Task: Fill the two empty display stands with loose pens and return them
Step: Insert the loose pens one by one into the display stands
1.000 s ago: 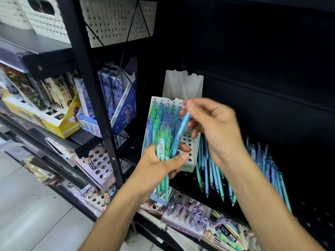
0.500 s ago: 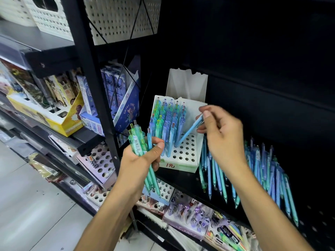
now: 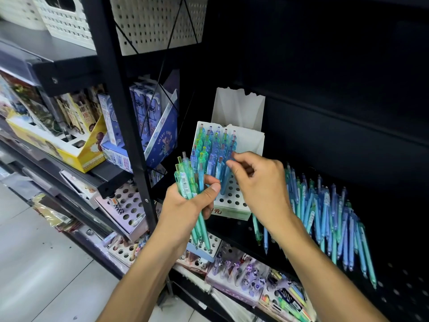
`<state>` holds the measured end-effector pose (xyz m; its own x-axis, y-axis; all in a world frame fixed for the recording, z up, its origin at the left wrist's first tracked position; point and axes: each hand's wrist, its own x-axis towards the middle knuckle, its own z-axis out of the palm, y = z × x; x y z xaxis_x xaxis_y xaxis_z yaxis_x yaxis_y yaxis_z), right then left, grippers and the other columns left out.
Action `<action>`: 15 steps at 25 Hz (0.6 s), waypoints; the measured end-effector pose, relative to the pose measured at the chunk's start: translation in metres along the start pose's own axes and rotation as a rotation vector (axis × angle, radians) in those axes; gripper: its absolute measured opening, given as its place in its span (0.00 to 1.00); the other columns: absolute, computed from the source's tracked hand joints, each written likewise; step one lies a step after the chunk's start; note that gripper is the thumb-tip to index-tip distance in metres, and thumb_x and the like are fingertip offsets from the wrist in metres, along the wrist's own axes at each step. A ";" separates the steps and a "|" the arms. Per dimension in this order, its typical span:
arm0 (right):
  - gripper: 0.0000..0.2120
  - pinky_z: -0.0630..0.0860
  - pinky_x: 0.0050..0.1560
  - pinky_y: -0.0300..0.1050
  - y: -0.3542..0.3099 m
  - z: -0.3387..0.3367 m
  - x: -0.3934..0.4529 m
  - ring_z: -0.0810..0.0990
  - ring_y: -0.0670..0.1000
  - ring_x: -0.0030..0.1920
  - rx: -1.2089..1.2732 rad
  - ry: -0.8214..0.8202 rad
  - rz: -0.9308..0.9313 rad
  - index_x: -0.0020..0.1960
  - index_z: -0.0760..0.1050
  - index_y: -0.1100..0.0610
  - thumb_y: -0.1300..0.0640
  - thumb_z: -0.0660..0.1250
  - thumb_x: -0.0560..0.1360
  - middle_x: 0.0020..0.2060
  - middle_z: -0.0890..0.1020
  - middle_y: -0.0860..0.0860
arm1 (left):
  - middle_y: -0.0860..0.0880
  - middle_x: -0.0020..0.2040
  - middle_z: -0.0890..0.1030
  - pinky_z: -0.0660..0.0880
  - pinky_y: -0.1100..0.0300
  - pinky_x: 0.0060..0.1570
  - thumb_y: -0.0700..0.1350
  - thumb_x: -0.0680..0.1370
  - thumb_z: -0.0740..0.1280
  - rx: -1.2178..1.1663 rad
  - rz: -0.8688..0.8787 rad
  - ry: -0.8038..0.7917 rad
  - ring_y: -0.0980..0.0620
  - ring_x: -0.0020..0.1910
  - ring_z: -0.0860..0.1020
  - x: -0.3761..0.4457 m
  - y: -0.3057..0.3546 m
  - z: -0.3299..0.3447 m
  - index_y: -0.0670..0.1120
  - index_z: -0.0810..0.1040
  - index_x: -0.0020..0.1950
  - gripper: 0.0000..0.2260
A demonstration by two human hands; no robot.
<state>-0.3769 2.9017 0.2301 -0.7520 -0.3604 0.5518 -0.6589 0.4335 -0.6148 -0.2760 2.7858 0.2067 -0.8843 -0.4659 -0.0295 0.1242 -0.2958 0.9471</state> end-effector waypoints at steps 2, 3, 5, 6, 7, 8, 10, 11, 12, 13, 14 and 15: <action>0.07 0.79 0.38 0.43 -0.002 -0.004 -0.003 0.79 0.42 0.34 -0.001 0.057 0.029 0.47 0.82 0.58 0.54 0.72 0.76 0.39 0.85 0.48 | 0.49 0.28 0.74 0.69 0.61 0.28 0.36 0.76 0.71 -0.004 0.000 -0.027 0.53 0.28 0.70 -0.002 0.001 0.004 0.42 0.81 0.44 0.03; 0.07 0.75 0.36 0.39 -0.006 -0.008 -0.007 0.77 0.41 0.34 -0.007 0.102 0.007 0.46 0.81 0.57 0.53 0.72 0.76 0.38 0.83 0.46 | 0.49 0.28 0.73 0.69 0.61 0.28 0.35 0.76 0.71 -0.006 -0.006 -0.046 0.53 0.27 0.70 -0.003 0.002 0.005 0.42 0.81 0.44 0.03; 0.08 0.69 0.36 0.32 -0.016 -0.014 -0.015 0.76 0.41 0.35 0.057 0.057 -0.041 0.47 0.82 0.55 0.50 0.71 0.76 0.40 0.80 0.44 | 0.49 0.28 0.74 0.68 0.61 0.27 0.34 0.75 0.71 -0.005 -0.012 -0.095 0.53 0.27 0.70 -0.004 0.001 0.007 0.42 0.80 0.42 0.05; 0.08 0.68 0.37 0.30 -0.021 -0.015 -0.018 0.76 0.41 0.36 0.116 -0.042 -0.015 0.46 0.83 0.54 0.49 0.72 0.75 0.41 0.80 0.44 | 0.48 0.29 0.74 0.69 0.61 0.27 0.33 0.74 0.72 0.000 -0.013 -0.117 0.52 0.28 0.70 -0.005 0.000 0.008 0.43 0.79 0.41 0.06; 0.07 0.69 0.38 0.31 -0.026 -0.015 -0.021 0.76 0.41 0.36 0.175 -0.147 0.035 0.45 0.84 0.53 0.50 0.73 0.74 0.41 0.80 0.44 | 0.47 0.30 0.74 0.69 0.61 0.28 0.33 0.73 0.73 0.004 -0.012 -0.144 0.52 0.29 0.70 -0.005 -0.001 0.009 0.44 0.80 0.40 0.07; 0.05 0.69 0.38 0.32 -0.028 -0.015 -0.023 0.75 0.41 0.35 0.228 -0.220 0.091 0.44 0.84 0.52 0.52 0.74 0.73 0.41 0.80 0.44 | 0.47 0.31 0.75 0.70 0.60 0.28 0.35 0.72 0.73 0.003 -0.011 -0.173 0.52 0.29 0.71 -0.005 -0.002 0.009 0.46 0.80 0.39 0.07; 0.02 0.72 0.39 0.35 -0.033 -0.019 -0.021 0.77 0.41 0.35 0.350 -0.218 0.193 0.45 0.84 0.53 0.56 0.72 0.75 0.42 0.82 0.45 | 0.47 0.31 0.76 0.72 0.60 0.29 0.38 0.71 0.76 0.010 -0.011 -0.248 0.51 0.30 0.73 -0.007 -0.004 0.007 0.49 0.82 0.37 0.07; 0.04 0.74 0.39 0.36 -0.035 -0.024 -0.017 0.78 0.41 0.36 0.416 -0.149 0.239 0.46 0.84 0.53 0.57 0.70 0.77 0.42 0.84 0.45 | 0.47 0.32 0.77 0.73 0.61 0.29 0.39 0.71 0.76 0.026 -0.017 -0.280 0.51 0.31 0.75 -0.008 -0.005 0.006 0.48 0.83 0.39 0.05; 0.07 0.75 0.38 0.37 -0.037 -0.033 -0.011 0.79 0.43 0.37 0.481 -0.035 0.267 0.47 0.83 0.52 0.59 0.67 0.79 0.43 0.84 0.46 | 0.47 0.32 0.78 0.73 0.61 0.29 0.40 0.71 0.74 0.039 -0.028 -0.289 0.51 0.31 0.75 -0.010 -0.005 0.005 0.45 0.84 0.41 0.02; 0.09 0.76 0.36 0.39 -0.038 -0.045 -0.004 0.80 0.45 0.37 0.529 0.107 0.264 0.47 0.82 0.52 0.61 0.65 0.80 0.42 0.84 0.47 | 0.47 0.31 0.77 0.72 0.61 0.28 0.40 0.71 0.73 0.057 -0.034 -0.267 0.52 0.31 0.75 -0.012 -0.006 0.003 0.44 0.83 0.44 0.03; 0.10 0.77 0.35 0.40 -0.038 -0.058 0.004 0.80 0.47 0.36 0.550 0.252 0.232 0.48 0.81 0.52 0.61 0.63 0.81 0.41 0.84 0.49 | 0.48 0.30 0.76 0.71 0.62 0.28 0.41 0.71 0.72 0.064 -0.046 -0.213 0.52 0.30 0.74 -0.013 -0.007 0.002 0.43 0.82 0.45 0.04; 0.09 0.78 0.35 0.41 -0.035 -0.069 0.011 0.81 0.48 0.36 0.544 0.364 0.191 0.49 0.81 0.52 0.60 0.62 0.82 0.40 0.84 0.51 | 0.49 0.29 0.75 0.70 0.62 0.28 0.43 0.70 0.72 0.050 -0.058 -0.129 0.53 0.29 0.73 -0.012 -0.008 -0.001 0.42 0.81 0.45 0.06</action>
<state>-0.3605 2.9394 0.2964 -0.8649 0.0232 0.5013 -0.5019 -0.0499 -0.8635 -0.2657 2.7935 0.1994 -0.9403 -0.3372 -0.0459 0.0520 -0.2758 0.9598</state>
